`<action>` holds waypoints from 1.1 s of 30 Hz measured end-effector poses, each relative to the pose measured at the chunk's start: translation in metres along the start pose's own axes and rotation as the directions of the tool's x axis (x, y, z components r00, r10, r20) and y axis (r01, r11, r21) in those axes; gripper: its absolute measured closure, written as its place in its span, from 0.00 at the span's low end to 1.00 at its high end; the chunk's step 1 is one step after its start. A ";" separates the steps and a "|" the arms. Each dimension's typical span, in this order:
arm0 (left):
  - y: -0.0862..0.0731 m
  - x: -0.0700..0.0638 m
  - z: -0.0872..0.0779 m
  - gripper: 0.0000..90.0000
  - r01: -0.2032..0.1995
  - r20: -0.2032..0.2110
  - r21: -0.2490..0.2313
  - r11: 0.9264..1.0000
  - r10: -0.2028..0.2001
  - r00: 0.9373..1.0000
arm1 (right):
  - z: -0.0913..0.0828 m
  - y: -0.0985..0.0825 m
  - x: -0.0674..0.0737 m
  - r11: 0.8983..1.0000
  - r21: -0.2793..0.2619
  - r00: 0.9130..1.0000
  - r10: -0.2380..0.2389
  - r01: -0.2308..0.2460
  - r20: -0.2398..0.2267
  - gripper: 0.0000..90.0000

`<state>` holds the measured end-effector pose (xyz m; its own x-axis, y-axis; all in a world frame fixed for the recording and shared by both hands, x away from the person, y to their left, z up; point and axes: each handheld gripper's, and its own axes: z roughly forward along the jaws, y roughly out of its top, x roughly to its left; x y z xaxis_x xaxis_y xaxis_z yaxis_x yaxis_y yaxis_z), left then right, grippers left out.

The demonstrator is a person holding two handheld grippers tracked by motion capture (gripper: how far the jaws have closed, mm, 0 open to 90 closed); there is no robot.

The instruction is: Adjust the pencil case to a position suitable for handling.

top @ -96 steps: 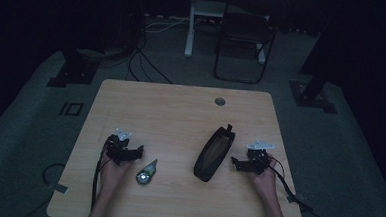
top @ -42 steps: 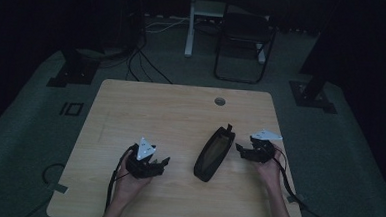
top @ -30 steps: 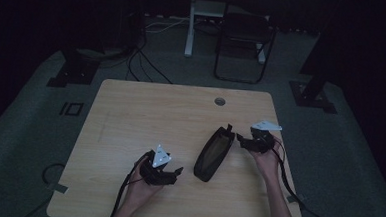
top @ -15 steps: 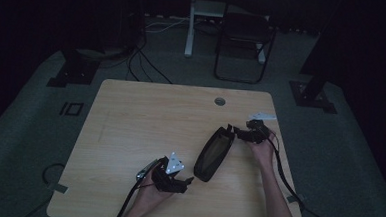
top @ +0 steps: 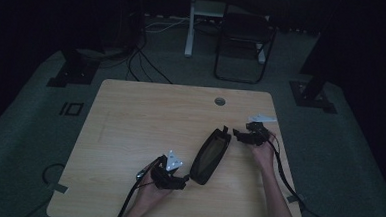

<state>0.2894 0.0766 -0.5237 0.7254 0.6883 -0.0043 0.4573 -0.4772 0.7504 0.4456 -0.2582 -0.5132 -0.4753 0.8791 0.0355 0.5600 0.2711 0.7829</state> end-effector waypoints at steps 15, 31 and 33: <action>0.002 0.003 0.012 0.26 0.015 -0.010 0.030 0.999 -0.015 1.000 | 0.024 0.013 0.004 0.999 0.041 0.997 0.007 -0.004 -0.077 0.35; -0.002 0.056 0.003 0.28 0.194 -0.183 0.007 0.981 -0.189 0.965 | 0.015 0.003 0.019 0.999 0.029 0.992 -0.023 0.027 -0.122 0.41; -0.003 0.064 0.000 0.28 0.213 -0.197 0.000 0.977 -0.209 0.958 | 0.015 0.002 0.022 0.999 0.027 0.992 -0.027 0.031 -0.126 0.41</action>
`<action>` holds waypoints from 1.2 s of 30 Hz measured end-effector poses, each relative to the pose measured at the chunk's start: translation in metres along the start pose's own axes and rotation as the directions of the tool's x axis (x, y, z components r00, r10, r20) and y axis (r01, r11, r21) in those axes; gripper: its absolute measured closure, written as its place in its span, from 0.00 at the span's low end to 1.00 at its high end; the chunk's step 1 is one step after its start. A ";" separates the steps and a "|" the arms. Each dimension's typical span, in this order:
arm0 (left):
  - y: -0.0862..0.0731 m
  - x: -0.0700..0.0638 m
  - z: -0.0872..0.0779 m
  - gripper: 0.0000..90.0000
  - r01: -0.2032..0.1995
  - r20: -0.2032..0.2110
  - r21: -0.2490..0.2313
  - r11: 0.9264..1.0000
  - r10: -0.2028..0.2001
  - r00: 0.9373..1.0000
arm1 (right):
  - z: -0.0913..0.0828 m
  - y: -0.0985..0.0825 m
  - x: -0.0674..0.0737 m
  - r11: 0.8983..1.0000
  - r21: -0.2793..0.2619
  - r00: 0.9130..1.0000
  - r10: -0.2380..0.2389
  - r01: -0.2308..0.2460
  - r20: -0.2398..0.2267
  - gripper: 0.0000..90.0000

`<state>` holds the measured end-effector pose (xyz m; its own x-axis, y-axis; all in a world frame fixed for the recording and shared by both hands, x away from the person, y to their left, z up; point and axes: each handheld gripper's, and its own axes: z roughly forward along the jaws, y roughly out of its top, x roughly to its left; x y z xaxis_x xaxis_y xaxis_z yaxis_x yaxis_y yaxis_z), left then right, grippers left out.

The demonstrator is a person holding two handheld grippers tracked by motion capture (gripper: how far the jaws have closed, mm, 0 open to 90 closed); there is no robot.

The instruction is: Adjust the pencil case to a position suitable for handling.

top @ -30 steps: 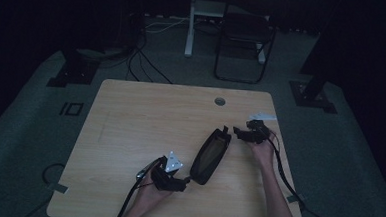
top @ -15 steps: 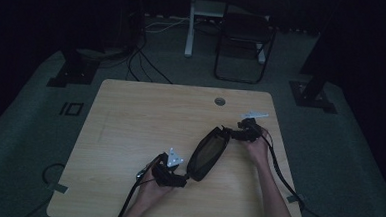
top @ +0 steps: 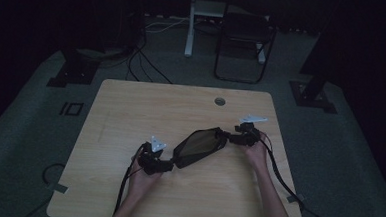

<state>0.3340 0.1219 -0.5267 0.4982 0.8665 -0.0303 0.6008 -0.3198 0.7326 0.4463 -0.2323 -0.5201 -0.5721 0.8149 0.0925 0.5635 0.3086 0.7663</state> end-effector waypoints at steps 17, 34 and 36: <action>-0.006 0.033 -0.011 0.32 0.040 -0.032 -0.030 0.999 -0.041 0.999 | 0.004 0.000 0.011 1.000 -0.014 1.000 0.000 0.001 0.010 0.36; -0.020 0.048 -0.039 0.42 -0.042 -0.005 -0.040 0.998 0.042 0.999 | -0.021 -0.042 0.011 0.998 0.040 0.995 -0.043 0.040 0.089 0.37; -0.020 0.050 -0.040 0.42 -0.033 -0.001 -0.044 0.999 0.033 0.999 | -0.025 -0.049 0.012 0.999 0.045 0.995 -0.035 0.031 0.094 0.37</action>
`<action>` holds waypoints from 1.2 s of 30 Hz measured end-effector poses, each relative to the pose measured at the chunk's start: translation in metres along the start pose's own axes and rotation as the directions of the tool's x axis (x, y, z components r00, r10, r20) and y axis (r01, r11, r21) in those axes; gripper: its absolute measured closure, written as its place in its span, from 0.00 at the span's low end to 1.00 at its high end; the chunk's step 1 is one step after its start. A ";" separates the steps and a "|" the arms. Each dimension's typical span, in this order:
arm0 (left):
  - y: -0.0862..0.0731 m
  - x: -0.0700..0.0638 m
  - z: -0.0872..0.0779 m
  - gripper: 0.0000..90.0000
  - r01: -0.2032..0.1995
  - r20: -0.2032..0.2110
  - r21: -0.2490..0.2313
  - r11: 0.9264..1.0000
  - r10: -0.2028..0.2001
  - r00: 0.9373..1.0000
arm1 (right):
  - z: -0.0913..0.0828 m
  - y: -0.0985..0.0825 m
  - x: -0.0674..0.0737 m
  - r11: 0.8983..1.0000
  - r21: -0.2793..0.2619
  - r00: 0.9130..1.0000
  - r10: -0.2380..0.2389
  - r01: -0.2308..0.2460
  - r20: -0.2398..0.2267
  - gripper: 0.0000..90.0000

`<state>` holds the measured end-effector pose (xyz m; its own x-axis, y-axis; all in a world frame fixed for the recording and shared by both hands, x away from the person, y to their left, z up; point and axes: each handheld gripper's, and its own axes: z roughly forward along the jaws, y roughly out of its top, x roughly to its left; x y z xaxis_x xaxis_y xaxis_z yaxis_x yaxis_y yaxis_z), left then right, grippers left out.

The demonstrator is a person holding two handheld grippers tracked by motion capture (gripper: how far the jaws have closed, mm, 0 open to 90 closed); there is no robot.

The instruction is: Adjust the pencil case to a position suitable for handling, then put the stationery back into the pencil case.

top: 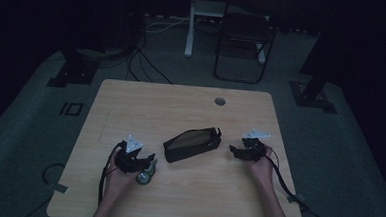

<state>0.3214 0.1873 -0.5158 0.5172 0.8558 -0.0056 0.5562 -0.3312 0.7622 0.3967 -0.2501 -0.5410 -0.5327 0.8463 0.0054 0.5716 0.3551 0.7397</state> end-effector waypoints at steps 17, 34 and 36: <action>-0.012 0.008 -0.019 0.40 0.068 0.029 -0.020 0.998 -0.067 0.997 | -0.017 -0.028 -0.004 1.000 0.024 1.000 -0.001 0.000 0.027 0.33; -0.028 0.003 -0.031 0.39 0.053 0.057 -0.010 0.999 -0.052 0.997 | -0.017 -0.035 -0.007 1.000 -0.011 1.000 0.018 -0.018 0.015 0.31; -0.031 0.002 -0.032 0.39 0.050 0.065 -0.003 0.999 -0.050 0.997 | -0.017 -0.035 -0.007 1.000 -0.012 1.000 0.018 -0.018 0.015 0.31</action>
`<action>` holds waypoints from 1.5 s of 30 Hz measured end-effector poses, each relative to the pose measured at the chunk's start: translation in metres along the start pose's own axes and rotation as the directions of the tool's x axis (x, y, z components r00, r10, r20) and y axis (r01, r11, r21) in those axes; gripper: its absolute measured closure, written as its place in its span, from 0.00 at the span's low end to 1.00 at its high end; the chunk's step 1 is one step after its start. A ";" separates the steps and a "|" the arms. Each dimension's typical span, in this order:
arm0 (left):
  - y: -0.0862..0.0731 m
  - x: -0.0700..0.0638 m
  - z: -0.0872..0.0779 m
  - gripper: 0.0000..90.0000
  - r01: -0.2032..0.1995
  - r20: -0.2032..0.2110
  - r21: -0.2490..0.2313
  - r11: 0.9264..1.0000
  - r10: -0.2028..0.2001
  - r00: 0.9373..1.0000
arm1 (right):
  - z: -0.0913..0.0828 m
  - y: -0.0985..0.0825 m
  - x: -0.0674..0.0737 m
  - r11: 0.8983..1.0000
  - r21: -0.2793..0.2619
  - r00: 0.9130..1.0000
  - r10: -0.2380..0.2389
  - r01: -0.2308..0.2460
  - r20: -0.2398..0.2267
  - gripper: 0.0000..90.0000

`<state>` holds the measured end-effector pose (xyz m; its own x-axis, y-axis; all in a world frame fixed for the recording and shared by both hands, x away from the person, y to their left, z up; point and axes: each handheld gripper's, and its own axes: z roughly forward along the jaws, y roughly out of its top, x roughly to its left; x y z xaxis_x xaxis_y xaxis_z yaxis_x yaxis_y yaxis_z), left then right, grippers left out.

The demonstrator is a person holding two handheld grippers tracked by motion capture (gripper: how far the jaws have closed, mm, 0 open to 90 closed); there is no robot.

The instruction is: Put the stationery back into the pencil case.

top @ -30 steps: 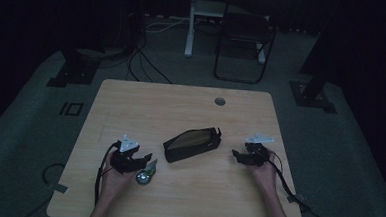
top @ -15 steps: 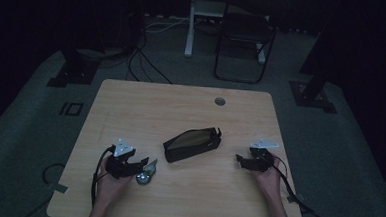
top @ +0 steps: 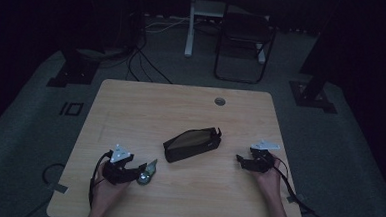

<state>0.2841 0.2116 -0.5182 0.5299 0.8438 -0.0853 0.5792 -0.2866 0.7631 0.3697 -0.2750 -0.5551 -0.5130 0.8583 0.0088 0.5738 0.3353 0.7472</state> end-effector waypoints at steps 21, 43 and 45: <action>-0.022 -0.024 0.008 0.34 -0.076 0.046 0.082 0.994 0.072 0.996 | 0.001 0.001 -0.001 1.000 0.000 1.000 0.002 -0.002 0.001 0.31; -0.027 -0.026 0.014 0.39 -0.134 0.004 0.113 0.985 0.134 0.991 | 0.001 0.001 -0.001 1.000 -0.001 1.000 0.001 -0.001 0.001 0.31; -0.026 -0.025 0.015 0.39 -0.135 0.008 0.110 0.985 0.135 0.991 | 0.001 0.001 -0.001 1.000 -0.001 1.000 0.001 -0.001 0.001 0.31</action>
<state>0.2644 0.1909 -0.5455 0.6082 0.7937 0.0130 0.5673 -0.4460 0.6923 0.3711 -0.2753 -0.5551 -0.5122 0.8588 0.0088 0.5735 0.3344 0.7478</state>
